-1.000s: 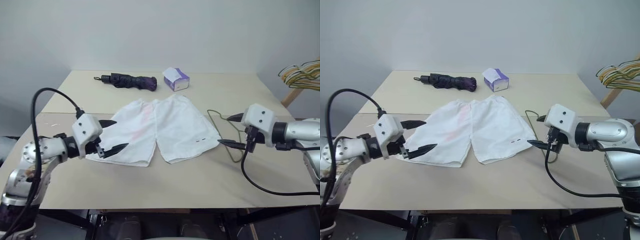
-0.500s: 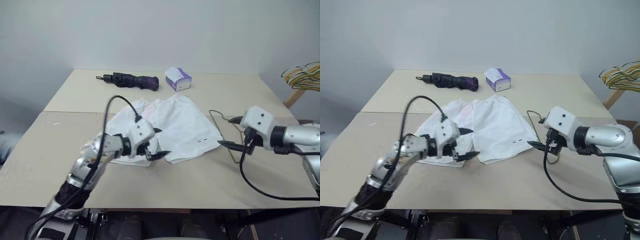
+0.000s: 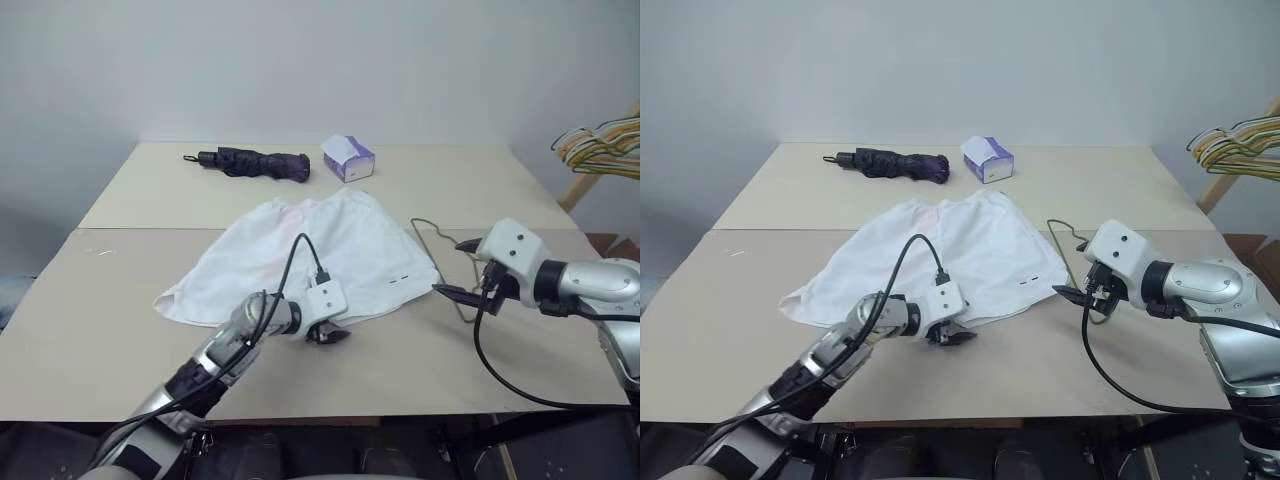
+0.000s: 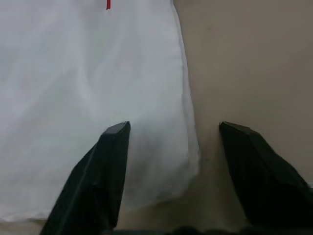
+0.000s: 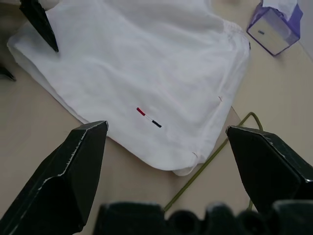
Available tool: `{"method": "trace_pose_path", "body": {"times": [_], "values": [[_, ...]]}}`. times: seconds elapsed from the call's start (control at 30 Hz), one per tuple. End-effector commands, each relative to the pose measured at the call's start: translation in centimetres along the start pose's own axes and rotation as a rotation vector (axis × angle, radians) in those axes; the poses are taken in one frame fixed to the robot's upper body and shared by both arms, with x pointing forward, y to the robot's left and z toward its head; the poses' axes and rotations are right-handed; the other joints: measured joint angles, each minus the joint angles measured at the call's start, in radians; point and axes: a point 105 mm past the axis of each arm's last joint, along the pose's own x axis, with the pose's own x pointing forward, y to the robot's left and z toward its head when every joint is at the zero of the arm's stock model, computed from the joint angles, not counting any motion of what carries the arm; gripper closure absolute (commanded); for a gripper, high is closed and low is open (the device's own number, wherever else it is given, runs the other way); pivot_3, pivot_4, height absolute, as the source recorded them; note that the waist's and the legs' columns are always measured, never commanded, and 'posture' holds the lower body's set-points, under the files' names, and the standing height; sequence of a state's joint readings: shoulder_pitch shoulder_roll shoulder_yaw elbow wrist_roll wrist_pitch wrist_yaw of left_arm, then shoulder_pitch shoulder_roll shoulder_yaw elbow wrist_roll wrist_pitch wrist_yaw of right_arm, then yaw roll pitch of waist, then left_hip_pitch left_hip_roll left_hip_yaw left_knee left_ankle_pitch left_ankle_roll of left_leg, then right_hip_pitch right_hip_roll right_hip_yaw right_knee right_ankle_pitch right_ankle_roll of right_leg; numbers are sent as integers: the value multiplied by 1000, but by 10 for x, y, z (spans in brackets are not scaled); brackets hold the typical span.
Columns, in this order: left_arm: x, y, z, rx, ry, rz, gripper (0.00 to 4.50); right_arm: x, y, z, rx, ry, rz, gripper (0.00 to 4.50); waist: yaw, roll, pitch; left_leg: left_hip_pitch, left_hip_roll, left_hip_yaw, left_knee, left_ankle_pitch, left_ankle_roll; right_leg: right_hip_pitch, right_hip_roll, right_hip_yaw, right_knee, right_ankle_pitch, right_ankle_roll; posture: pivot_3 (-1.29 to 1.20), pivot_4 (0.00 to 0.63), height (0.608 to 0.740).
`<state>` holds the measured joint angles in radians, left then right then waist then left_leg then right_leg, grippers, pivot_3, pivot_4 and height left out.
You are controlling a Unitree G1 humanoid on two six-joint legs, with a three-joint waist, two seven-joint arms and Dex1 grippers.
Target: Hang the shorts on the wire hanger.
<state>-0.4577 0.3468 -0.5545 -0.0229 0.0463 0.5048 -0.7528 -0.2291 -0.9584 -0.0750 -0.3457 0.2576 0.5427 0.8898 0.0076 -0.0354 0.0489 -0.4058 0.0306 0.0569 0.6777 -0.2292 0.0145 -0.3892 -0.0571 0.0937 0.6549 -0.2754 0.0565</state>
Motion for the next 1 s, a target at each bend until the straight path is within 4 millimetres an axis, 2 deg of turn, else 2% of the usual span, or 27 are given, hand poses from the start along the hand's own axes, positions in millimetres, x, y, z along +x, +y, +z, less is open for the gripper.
{"method": "trace_pose_path", "body": {"times": [0.03, 0.13, 0.17, 0.2, 0.23, 0.37, 0.43, 0.53, 0.63, 0.7, 0.8, 0.83, 0.93, 0.97, 1.0], "values": [[-1, 10, 2, 35, 23, 57, 2662, -4, -6, 9, -20, -21, -32, 0, 0, 1, 0, 0, 0, 0, 0, 0, 0, 0, 0, 0, 0, 0, 0, 8, 0, 740], [-7, 14, -4, -7, 29, 75, 3641, -4, -7, 8, -20, -16, -32, 0, -5, 2, -1, 1, 0, 0, 0, 0, 0, 0, 0, 0, 0, 0, 0, 9, 0, 740], [-10, 16, -7, -15, 37, 85, 4089, -3, -7, 8, -17, -17, -33, 0, -7, 2, -1, 1, 0, 0, 0, 0, 0, 0, 0, 0, 0, 0, 0, 15, 0, 740], [-12, 18, -12, -2, 55, 94, 4392, -3, -8, 8, -16, -17, -34, 0, -8, 2, -1, 1, 0, 0, 0, 0, 0, 0, 0, 0, 1, 0, 0, 20, 0, 740], [-13, 21, -16, 14, 74, 108, 4480, -2, -8, 8, -15, -18, -34, 0, -10, 2, -1, 1, 0, 0, 0, 0, 0, 0, 0, 0, 1, 0, 0, 23, 0, 740], [-17, 25, -14, 13, 58, 118, 4480, 2, -8, 10, -16, -26, -38, 0, -10, 3, -2, 1, 0, 0, 0, 0, 0, 0, 0, 0, 0, 0, 0, 24, 0, 740], [-30, 22, -9, 47, 10, 94, 4480, 3, -8, 11, -22, -29, -40, 0, -11, 3, -2, 1, 0, 0, 0, 0, 0, 0, 0, 0, 0, 0, 0, 26, 0, 740], [-68, 14, -13, 59, -31, 24, 4480, 3, -8, 10, -21, -29, -42, 0, -22, 3, -2, 0, 1, 0, -2, 0, 0, -1, 1, 1, 0, 0, -1, 31, 0, 740], [-117, 22, -39, 93, 47, 34, 4480, 3, -8, 9, -17, -21, -42, 0, -27, 4, -2, 1, 2, 0, -3, 0, 0, -2, 1, 1, 1, 0, -1, 38, 0, 740], [-152, 37, -65, 118, 163, 65, 4480, 3, -8, 8, -18, -21, -42, 0, -23, 4, -2, 2, 2, 1, -2, 0, 0, -1, 0, 0, 2, 0, -1, 50, 0, 740], [-193, 74, -97, 151, 318, 202, 4480, 5, -8, 8, -19, -25, -39, 0, -13, 4, -2, 5, 2, 1, -2, 0, 0, 1, -1, -1, 0, -1, -2, 62, 0, 740], [-201, 89, -100, 155, 326, 266, 4480, 7, -8, 8, -19, -29, -38, 0, -10, 4, -2, 5, 2, 1, -2, 0, 0, 1, -2, -2, 0, -1, -1, 67, 0, 740], [-208, 119, -103, 163, 311, 383, 4480, 11, -7, 10, -20, -38, -36, 0, 9, 4, -2, 2, 1, 1, -2, 0, 0, 1, -2, -3, -1, -1, -1, 65, 0, 740], [-208, 125, -103, 159, 309, 395, 4290, 11, -7, 11, -22, -42, -36, 0, 13, 4, -2, 0, 1, 1, -1, 0, 0, 0, -2, -4, -1, 0, 0, 61, 0, 740], [-206, 123, -102, 175, 302, 346, 4072, 12, -6, 12, -22, -45, -34, 0, 15, 4, -2, -1, 1, 1, -1, 0, 0, -1, -2, -4, -1, 0, 0, 55, 0, 740]]}}
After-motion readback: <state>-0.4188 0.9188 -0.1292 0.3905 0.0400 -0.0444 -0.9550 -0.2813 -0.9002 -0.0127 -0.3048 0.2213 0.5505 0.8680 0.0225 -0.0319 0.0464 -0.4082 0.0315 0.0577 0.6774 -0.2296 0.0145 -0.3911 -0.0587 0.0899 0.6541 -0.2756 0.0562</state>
